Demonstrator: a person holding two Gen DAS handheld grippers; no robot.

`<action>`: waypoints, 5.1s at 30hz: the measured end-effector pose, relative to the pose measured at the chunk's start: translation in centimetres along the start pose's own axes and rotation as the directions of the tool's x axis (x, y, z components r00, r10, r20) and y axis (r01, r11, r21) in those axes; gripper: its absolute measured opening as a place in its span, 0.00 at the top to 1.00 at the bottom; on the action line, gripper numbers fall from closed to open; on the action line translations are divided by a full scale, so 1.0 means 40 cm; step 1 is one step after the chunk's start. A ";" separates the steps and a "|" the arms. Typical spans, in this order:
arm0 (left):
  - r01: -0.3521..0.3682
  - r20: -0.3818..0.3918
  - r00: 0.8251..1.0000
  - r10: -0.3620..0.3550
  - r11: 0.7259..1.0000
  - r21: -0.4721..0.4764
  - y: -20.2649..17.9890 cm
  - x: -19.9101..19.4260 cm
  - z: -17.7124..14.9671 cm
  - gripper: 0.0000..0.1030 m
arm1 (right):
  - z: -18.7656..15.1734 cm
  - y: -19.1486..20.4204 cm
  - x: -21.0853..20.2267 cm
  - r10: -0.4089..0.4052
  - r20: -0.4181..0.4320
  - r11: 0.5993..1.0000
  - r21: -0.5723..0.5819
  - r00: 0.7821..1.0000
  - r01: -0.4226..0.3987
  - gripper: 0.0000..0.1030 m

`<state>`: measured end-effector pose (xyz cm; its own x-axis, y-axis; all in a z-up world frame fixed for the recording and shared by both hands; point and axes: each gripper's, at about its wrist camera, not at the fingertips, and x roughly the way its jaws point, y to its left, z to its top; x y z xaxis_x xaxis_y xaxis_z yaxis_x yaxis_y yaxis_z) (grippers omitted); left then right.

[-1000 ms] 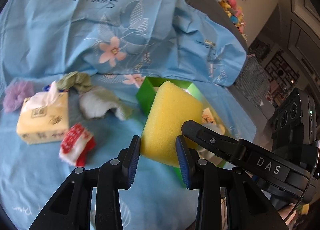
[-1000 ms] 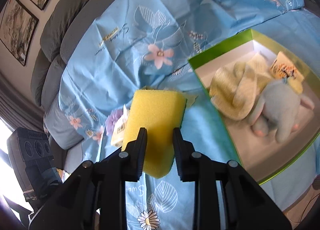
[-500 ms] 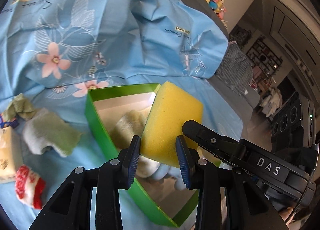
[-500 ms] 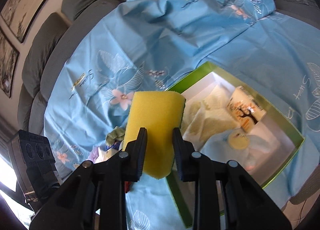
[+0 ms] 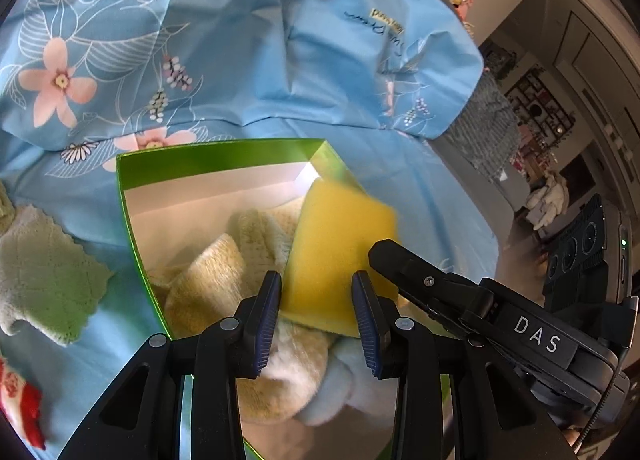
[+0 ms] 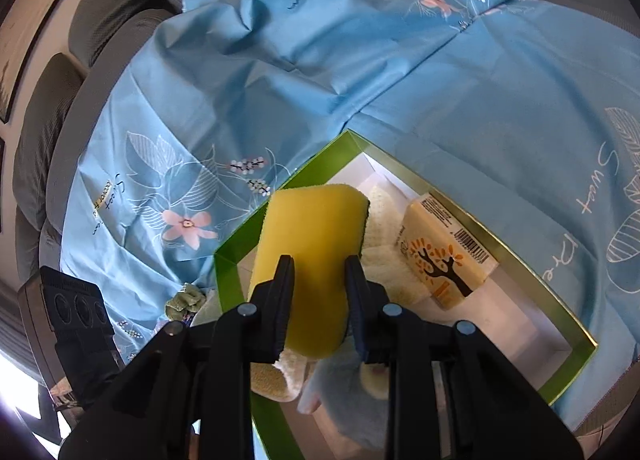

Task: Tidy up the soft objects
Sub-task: 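Lower the sponge into the box and open the right gripper, then move the right gripper toward the red-and-white cloth, then close the right gripper on the red-and-white cloth and lift it, then carry the red-and-white cloth with the right gripper over the green box, then open the right gripper to drop the cloth into the box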

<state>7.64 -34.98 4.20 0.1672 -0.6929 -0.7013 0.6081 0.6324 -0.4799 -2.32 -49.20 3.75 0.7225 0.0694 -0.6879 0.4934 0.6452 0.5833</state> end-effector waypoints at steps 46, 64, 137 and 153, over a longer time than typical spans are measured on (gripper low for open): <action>-0.156 0.082 0.966 0.243 0.811 -0.564 0.480 -0.368 -0.346 0.38 | -0.366 0.488 0.280 -0.001 -0.449 0.858 -0.460 0.894 -0.230 0.31; -0.167 0.069 0.969 0.237 0.835 -0.524 0.477 -0.348 -0.342 0.63 | -0.409 0.450 0.364 0.054 -0.528 0.864 -0.401 0.847 -0.305 0.65; -0.002 0.018 1.000 0.003 0.998 -0.062 0.063 -0.077 0.046 0.63 | 0.026 0.161 0.053 0.039 -0.020 0.989 -0.141 0.999 -0.042 0.66; -0.058 -0.036 0.998 0.055 0.995 -0.083 0.081 -0.022 0.035 0.63 | 0.024 0.119 0.128 -0.027 -0.080 0.994 -0.110 0.996 0.018 0.58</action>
<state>10.53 -32.80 4.00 0.1720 -0.6442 -0.7453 0.5310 0.6979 -0.4807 4.19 -46.51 3.44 0.6679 0.1120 -0.7358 0.4502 0.7264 0.5193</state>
